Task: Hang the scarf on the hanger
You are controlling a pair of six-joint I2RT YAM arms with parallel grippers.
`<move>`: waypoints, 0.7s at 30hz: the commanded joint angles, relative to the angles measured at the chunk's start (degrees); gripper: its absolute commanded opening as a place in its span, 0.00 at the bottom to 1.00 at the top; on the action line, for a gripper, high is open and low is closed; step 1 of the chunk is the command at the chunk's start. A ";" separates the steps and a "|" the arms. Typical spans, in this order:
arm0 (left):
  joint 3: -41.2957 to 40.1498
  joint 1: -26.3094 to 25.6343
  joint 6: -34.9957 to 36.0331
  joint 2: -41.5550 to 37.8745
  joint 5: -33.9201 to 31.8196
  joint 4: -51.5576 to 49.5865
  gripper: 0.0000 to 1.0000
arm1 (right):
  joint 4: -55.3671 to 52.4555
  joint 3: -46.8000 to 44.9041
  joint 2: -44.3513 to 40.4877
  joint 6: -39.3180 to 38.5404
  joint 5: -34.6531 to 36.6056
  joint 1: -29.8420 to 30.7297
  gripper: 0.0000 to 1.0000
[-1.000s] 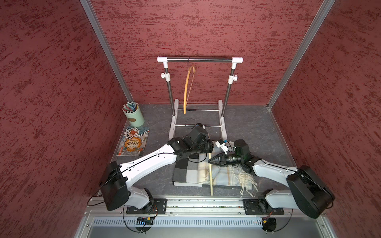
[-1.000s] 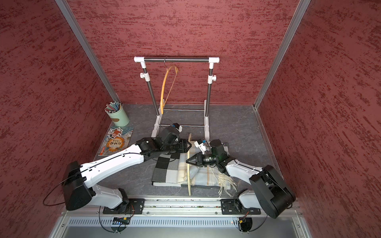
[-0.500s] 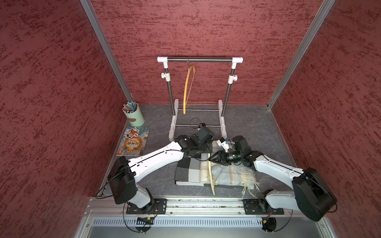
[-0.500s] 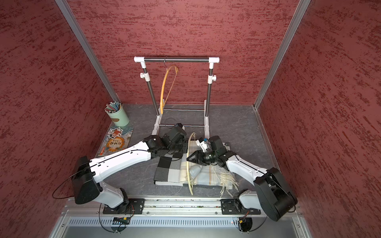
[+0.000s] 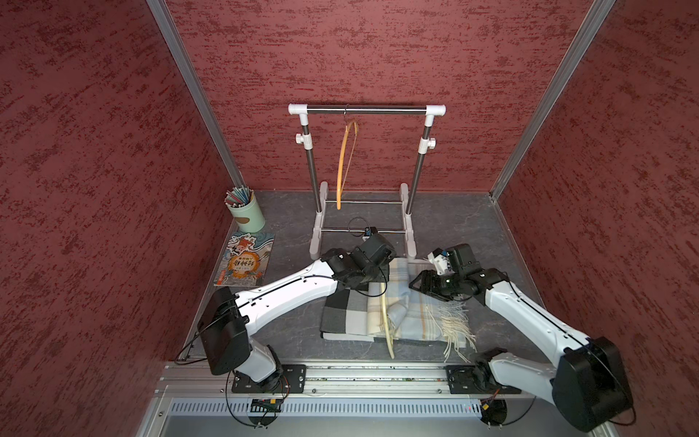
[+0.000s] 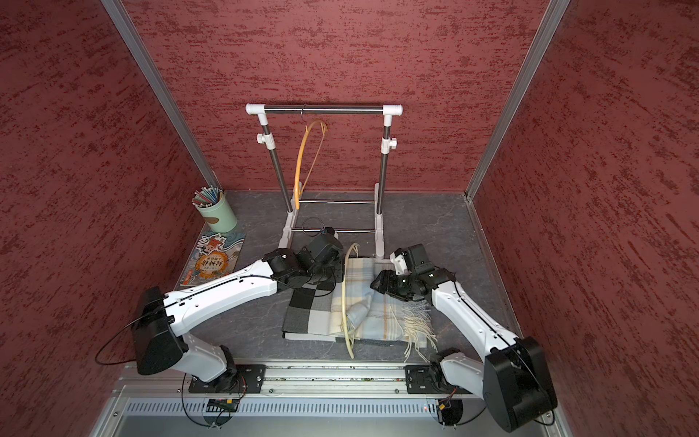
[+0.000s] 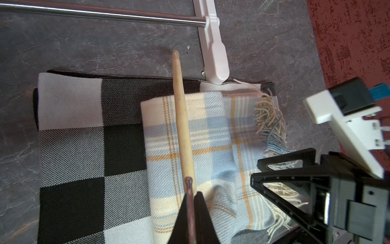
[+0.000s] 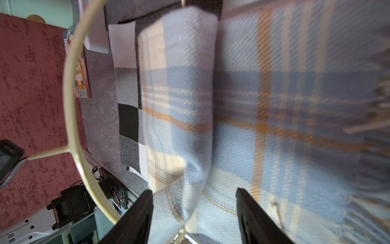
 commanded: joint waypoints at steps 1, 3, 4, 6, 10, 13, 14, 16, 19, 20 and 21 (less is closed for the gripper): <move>-0.79 -0.63 -0.21 0.26 1.19 -0.24 0.00 | 5.75 -0.51 2.83 1.59 -5.81 0.79 0.61; -0.82 -0.62 -0.21 0.41 1.51 -0.20 0.00 | 7.23 0.30 5.42 2.11 -6.74 1.81 0.59; -0.82 -0.63 -0.20 0.41 1.60 -0.15 0.00 | 7.78 0.61 6.57 2.33 -6.71 2.42 0.59; -0.87 -0.60 -0.15 0.38 1.76 -0.02 0.00 | 9.07 0.88 8.63 2.99 -6.82 3.06 0.58; -0.84 -0.58 -0.12 0.55 1.73 -0.34 0.00 | 13.47 0.38 11.85 6.00 -8.10 3.91 0.54; -0.81 -0.46 -0.35 0.34 1.61 -0.65 0.00 | 15.12 1.06 13.24 6.90 -9.16 4.58 0.48; -0.76 -0.45 -0.33 0.27 1.58 -0.82 0.00 | 15.89 1.20 13.27 7.30 -9.65 4.86 0.42; -0.38 -0.45 -0.03 -0.06 1.38 -1.73 0.00 | 16.93 1.44 13.28 8.06 -10.68 5.22 0.23; 1.01 0.02 0.41 -1.29 0.37 -5.15 0.00 | 16.53 2.31 11.94 9.13 -11.52 5.34 0.00; 1.50 0.44 0.49 -2.28 0.34 -6.63 0.00 | 16.13 2.75 10.94 9.70 -11.94 5.40 0.00; 1.91 1.35 0.76 -3.53 0.91 -8.34 0.00 | 16.23 3.12 9.66 10.61 -12.72 5.36 0.00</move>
